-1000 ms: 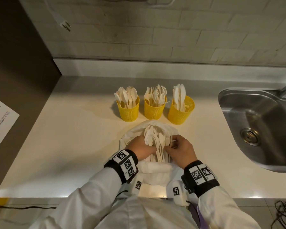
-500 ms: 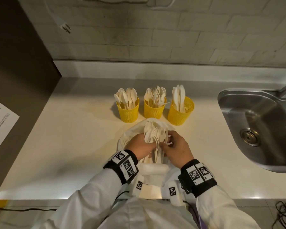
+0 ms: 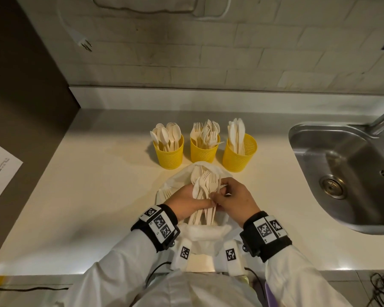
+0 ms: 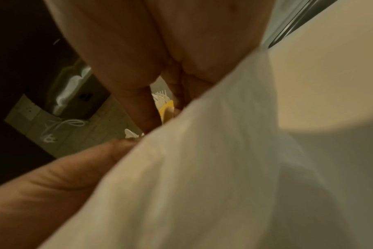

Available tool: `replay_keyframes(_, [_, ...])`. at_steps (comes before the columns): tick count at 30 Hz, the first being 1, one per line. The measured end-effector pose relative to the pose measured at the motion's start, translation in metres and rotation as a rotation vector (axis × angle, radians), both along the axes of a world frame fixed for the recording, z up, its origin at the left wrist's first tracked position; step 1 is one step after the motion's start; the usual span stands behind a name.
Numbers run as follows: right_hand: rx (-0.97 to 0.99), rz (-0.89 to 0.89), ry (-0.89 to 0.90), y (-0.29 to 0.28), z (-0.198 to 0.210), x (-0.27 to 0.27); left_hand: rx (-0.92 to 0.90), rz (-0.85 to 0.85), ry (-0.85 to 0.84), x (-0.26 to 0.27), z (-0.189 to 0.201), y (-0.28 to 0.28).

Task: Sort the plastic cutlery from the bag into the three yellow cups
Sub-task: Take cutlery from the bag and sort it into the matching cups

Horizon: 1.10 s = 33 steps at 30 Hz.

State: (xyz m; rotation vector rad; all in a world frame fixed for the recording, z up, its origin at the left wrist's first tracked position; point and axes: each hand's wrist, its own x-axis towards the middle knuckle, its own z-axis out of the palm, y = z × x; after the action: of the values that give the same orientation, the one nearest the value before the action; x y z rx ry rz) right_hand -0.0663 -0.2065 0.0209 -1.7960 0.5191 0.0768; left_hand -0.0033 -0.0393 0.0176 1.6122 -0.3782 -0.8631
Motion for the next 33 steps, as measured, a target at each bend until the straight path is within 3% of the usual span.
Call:
replay_keyframes(3, [0.113, -0.006, 0.025, -0.006, 0.004, 0.001, 0.028, 0.007, -0.03, 0.0, -0.004, 0.0])
replay_keyframes(10, [0.169, -0.015, 0.022, -0.008, 0.005, -0.003, 0.068, 0.071, -0.064, -0.002, -0.002, -0.005])
replay_keyframes(15, [0.26, -0.045, 0.025, -0.004, 0.001, -0.003, 0.013, 0.017, 0.023, -0.003, -0.006, -0.003])
replay_keyframes(17, [0.261, -0.061, 0.024, -0.003, -0.003, -0.004, 0.002, -0.044, 0.061, -0.002, -0.007, -0.001])
replay_keyframes(20, [0.237, -0.072, 0.022, -0.001, -0.003, -0.003, 0.116, -0.098, -0.041, -0.002, -0.007, -0.002])
replay_keyframes(24, [0.086, -0.015, -0.005, -0.001, 0.001, -0.002, 0.234, -0.022, -0.089, -0.004, -0.008, -0.004])
replay_keyframes(27, [-0.006, 0.026, -0.028, 0.001, 0.006, -0.003, 0.177, 0.004, -0.099, -0.008, -0.005, -0.007])
replay_keyframes(33, [0.083, -0.007, -0.048, -0.008, 0.022, -0.002, 0.215, 0.124, -0.12, -0.007, 0.002, -0.001])
